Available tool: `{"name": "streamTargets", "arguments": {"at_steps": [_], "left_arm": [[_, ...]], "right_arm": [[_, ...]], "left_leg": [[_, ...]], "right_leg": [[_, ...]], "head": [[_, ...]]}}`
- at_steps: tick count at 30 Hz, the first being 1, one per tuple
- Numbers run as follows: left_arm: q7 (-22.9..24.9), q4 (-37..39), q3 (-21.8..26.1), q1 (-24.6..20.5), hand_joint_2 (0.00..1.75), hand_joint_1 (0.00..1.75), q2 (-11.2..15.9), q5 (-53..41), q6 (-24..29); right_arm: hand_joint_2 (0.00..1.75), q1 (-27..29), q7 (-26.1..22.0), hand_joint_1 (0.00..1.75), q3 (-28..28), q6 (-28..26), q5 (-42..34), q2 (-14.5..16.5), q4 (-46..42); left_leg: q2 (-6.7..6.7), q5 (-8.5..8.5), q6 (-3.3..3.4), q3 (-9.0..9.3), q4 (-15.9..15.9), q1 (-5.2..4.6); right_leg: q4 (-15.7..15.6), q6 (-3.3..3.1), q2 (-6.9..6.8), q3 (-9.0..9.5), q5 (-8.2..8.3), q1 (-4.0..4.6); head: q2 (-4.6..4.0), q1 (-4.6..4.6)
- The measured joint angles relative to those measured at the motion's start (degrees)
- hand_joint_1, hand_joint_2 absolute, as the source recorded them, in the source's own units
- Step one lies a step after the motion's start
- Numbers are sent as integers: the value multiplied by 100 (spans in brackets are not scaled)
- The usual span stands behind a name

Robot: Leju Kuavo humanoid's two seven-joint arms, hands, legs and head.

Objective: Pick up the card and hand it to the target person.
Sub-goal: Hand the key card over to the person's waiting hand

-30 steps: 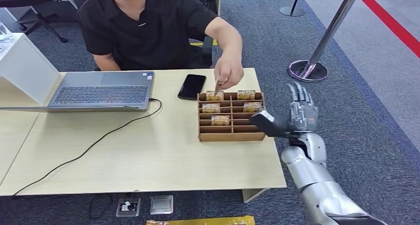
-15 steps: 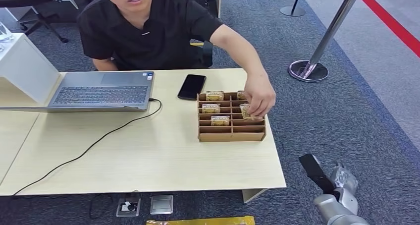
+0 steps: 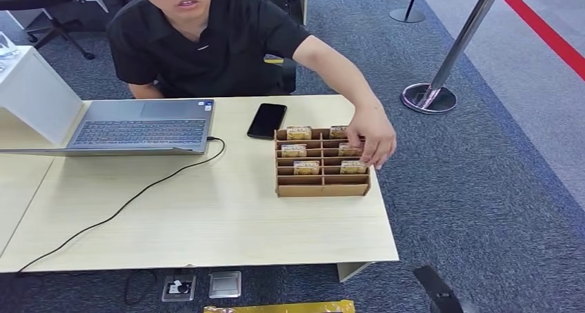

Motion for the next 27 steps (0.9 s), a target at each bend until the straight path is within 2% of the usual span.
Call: {"name": "streamTargets", "arguments": {"at_steps": [2, 3, 4, 6, 8, 25, 27], "left_arm": [[4, -21, -106, 49, 175, 70, 22, 314, 5], [9, -32, -159, 77, 131, 26, 36, 458, 8], [13, -44, -218, 109, 87, 0, 50, 607, 10], [23, -70, -339, 192, 0, 0, 76, 903, 22], [39, -101, -462, 276, 0, 0, 104, 1199, 41], [116, -434, -1483, 791, 0, 0, 360, 3780, 142], [122, -475, -1597, 851, 87, 0, 391, 4072, 158]], "right_arm": [[175, 73, -26, 83, 101, 89, -258, 0, 8], [175, 109, -39, 39, 150, 132, -381, 1, 9], [175, 146, -52, 1, 202, 171, -501, 1, 10], [87, 220, -82, 0, 317, 258, -752, 2, 10], [0, 290, -110, 0, 440, 343, -1006, 2, 9], [0, 879, -346, 0, 1546, 1078, -3155, 24, -175], [0, 949, -374, 0, 1674, 1160, -3397, 29, -208]], "left_leg": [[0, 0, 0, 1, 0, 0], [1, 0, 0, 2, 0, 0], [1, 0, 0, 3, 0, 0], [2, 0, 0, 4, 0, 0], [2, 0, 0, 4, 0, 0], [2, -1, 0, 5, -2, 0], [2, -1, 0, 6, -3, 0]], "right_leg": [[0, 0, 0, 1, 0, 0], [0, 0, 0, 1, 0, 0], [0, 0, 0, 1, 0, 0], [0, 0, 0, 1, 0, 0], [0, -1, 0, 0, -1, 0], [0, -1, 0, 2, -2, 0], [0, -1, 0, 2, -3, 0]], "head": [[0, 2], [0, 1], [0, -1], [-1, -6], [0, -7], [-2, -8], [-2, -8]]}}
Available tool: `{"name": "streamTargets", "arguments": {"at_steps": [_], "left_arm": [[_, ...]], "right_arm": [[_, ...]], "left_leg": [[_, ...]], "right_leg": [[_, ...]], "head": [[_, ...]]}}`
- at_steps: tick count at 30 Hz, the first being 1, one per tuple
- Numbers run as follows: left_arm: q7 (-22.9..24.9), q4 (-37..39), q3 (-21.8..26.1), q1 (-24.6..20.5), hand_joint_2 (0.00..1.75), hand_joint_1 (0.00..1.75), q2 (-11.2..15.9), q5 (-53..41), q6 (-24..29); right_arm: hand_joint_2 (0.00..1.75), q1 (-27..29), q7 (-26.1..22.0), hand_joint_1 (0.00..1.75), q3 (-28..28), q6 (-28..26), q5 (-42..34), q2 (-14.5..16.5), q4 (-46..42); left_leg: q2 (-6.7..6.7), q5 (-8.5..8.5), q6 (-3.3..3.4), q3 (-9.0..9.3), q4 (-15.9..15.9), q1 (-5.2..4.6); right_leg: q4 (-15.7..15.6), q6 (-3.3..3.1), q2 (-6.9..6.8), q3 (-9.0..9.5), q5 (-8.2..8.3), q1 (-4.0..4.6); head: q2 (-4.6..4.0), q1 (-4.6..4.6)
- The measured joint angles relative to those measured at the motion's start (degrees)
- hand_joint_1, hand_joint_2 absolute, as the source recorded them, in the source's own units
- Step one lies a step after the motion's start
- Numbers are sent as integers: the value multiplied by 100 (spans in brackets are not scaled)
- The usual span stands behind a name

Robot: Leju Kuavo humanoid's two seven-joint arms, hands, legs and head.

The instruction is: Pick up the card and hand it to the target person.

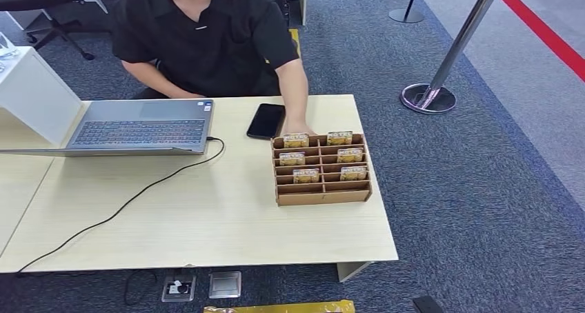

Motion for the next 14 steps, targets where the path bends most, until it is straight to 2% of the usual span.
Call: {"name": "streamTargets", "arguments": {"at_steps": [2, 8, 12, 14], "left_arm": [[11, -42, -119, 61, 175, 0, 30, 300, 9], [65, -174, -502, 248, 175, 0, 133, 1258, 49], [81, -248, -732, 359, 0, 0, 192, 1849, 68], [83, -276, -812, 396, 0, 0, 212, 2075, 75]], "right_arm": [[0, 72, -27, 0, 131, 83, -249, 10, -36], [0, 301, -114, 0, 553, 354, -1042, 35, -159], [0, 439, -170, 0, 807, 525, -1541, 53, -238], [0, 484, -192, 0, 896, 587, -1730, 61, -267]], "left_leg": [[0, 0, 0, 1, -1, 0], [0, -1, 0, 1, -1, 0], [0, -1, 0, 2, -1, 0], [0, -1, 0, 3, -1, 0]], "right_leg": [[0, 0, 0, 1, -1, 0], [0, 0, 0, 0, -2, 0], [0, 0, 0, -1, -3, 0], [0, 0, 0, -1, -3, 0]], "head": [[1, 1], [1, 0], [2, 2], [2, 1]]}}
